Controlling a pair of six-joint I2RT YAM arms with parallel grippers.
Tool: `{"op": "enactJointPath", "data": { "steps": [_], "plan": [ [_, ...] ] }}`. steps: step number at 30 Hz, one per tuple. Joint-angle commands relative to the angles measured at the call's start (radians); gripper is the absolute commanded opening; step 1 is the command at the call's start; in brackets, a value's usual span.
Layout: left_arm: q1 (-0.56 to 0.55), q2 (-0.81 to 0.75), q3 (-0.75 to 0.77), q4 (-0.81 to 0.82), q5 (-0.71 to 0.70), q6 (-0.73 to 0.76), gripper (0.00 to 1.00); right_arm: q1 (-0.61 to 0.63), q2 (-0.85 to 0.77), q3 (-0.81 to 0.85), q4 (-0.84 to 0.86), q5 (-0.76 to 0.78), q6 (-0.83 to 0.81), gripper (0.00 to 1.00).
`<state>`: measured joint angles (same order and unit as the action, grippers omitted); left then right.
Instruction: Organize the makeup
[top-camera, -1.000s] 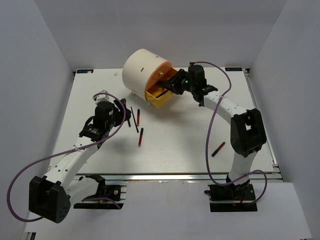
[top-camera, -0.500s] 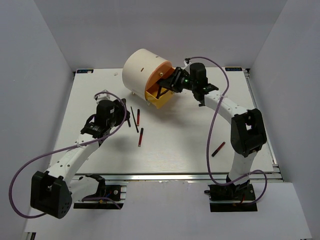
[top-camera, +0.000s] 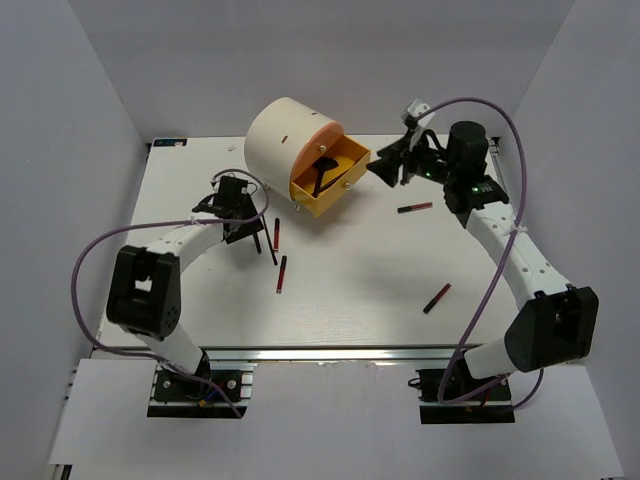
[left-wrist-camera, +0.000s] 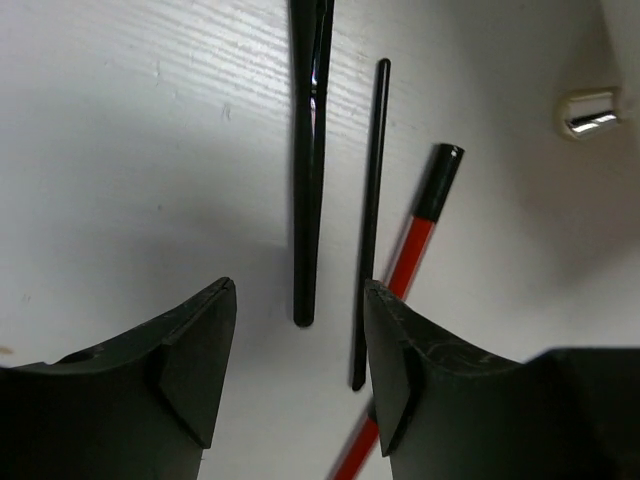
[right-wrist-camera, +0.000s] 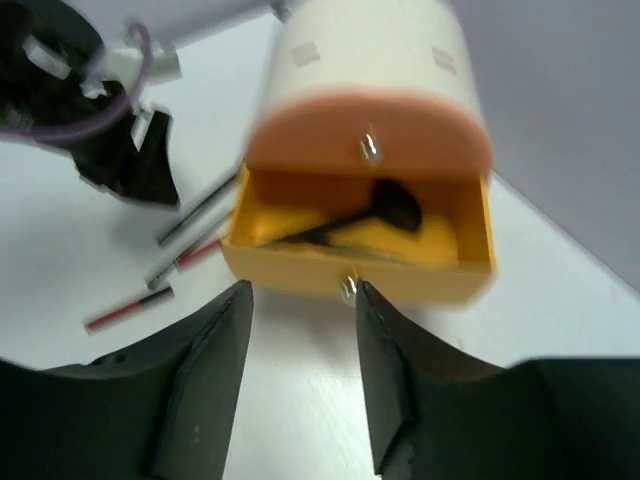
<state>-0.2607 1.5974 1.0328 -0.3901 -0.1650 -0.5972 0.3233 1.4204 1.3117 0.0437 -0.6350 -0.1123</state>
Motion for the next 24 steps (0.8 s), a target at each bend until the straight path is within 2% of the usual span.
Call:
{"op": "enactJointPath", "data": {
  "steps": [1, 2, 3, 4, 5, 12, 17, 20, 23, 24],
  "plan": [
    [0.003, 0.099, 0.096, -0.033, -0.036, 0.079, 0.64, -0.081, 0.019, -0.095, -0.116, -0.114, -0.092, 0.49],
    [0.003, 0.122, 0.133, -0.039, -0.041, 0.088, 0.64, -0.09, -0.012, -0.141, -0.081, -0.109, -0.092, 0.39],
    [0.003, 0.143, 0.153, -0.041, -0.048, 0.102, 0.63, -0.095, -0.068, -0.222, -0.015, -0.106, -0.096, 0.13],
    [0.003, 0.188, 0.171, -0.046, -0.054, 0.109, 0.63, -0.096, -0.092, -0.256, 0.005, -0.089, -0.105, 0.05],
    [0.003, 0.206, 0.209, -0.059, -0.071, 0.115, 0.62, -0.098, -0.125, -0.282, 0.019, -0.083, -0.11, 0.01],
    [0.009, 0.348, 0.317, -0.107, -0.122, 0.16, 0.55, -0.121, -0.153, -0.338, -0.004, -0.061, -0.099, 0.09],
    [0.017, 0.397, 0.323, -0.116, -0.113, 0.16, 0.45, -0.139, -0.149, -0.342, 0.005, -0.058, -0.07, 0.1],
    [0.021, 0.403, 0.305, -0.107, -0.093, 0.16, 0.42, -0.145, -0.147, -0.338, 0.008, -0.057, -0.067, 0.1],
    [0.029, 0.398, 0.277, -0.092, -0.079, 0.154, 0.31, -0.148, -0.143, -0.335, 0.008, -0.055, -0.069, 0.1],
    [0.032, 0.388, 0.268, -0.087, -0.074, 0.152, 0.23, -0.15, -0.143, -0.333, 0.008, -0.055, -0.067, 0.1]
  ]
}}
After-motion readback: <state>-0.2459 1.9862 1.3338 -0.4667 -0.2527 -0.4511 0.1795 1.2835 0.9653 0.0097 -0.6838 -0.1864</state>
